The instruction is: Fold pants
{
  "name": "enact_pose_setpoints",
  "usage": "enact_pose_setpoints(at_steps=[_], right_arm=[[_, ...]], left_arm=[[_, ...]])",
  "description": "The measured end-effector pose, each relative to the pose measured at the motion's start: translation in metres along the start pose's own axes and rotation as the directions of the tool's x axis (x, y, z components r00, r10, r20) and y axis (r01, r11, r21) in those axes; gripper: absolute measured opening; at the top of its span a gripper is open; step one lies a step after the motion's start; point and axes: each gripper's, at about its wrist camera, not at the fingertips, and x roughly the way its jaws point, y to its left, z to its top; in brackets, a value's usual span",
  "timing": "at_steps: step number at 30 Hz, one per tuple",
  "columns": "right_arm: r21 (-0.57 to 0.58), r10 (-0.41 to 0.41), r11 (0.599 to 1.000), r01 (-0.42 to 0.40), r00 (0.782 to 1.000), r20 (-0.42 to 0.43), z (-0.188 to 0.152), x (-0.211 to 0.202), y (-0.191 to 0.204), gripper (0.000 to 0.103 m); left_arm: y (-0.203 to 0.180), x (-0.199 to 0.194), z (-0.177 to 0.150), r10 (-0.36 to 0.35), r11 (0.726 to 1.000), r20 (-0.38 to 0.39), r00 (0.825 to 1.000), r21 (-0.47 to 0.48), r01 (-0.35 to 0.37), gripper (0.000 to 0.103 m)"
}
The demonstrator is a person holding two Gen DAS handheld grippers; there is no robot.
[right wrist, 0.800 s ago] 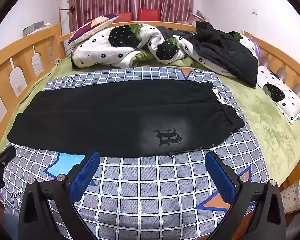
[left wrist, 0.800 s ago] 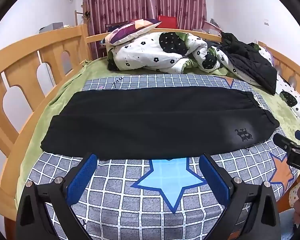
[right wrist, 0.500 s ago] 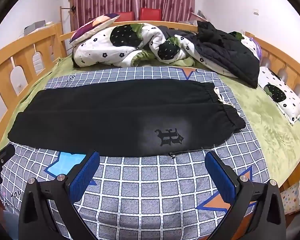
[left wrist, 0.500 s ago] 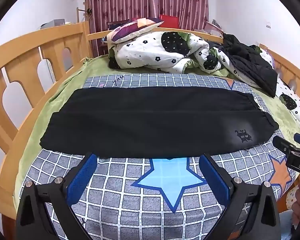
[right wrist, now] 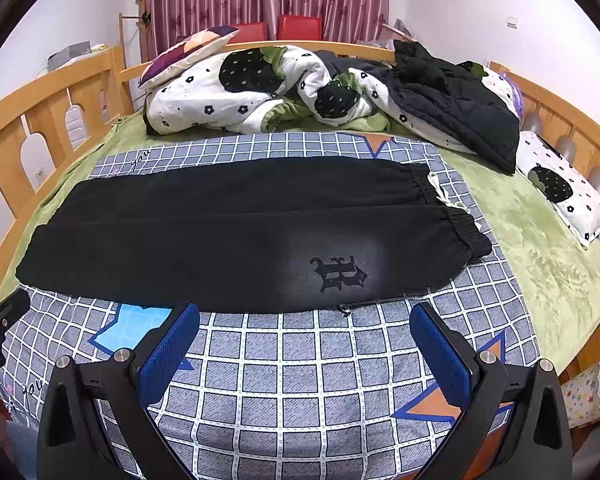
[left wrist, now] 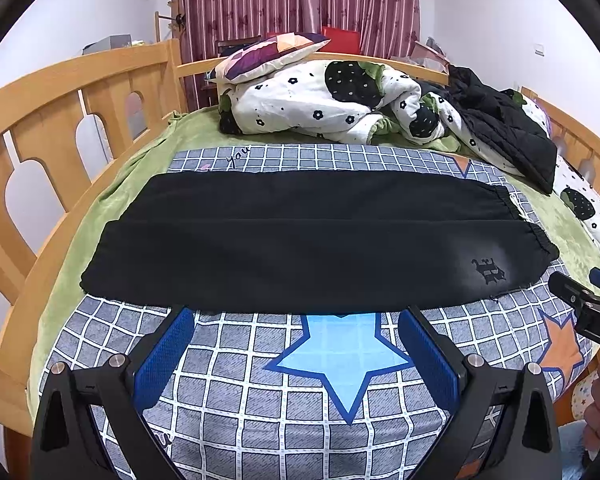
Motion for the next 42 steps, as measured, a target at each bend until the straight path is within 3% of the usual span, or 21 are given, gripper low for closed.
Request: enact_pose_setpoints(at_steps=[42], right_arm=[[0.000, 0.002, 1.000, -0.002, 1.000, -0.002, 0.0011, -0.0007, 0.0000, 0.103]], left_arm=[[0.0026, 0.0005, 0.0015, -0.004, 1.000, -0.002, 1.000, -0.002, 0.004, 0.103]])
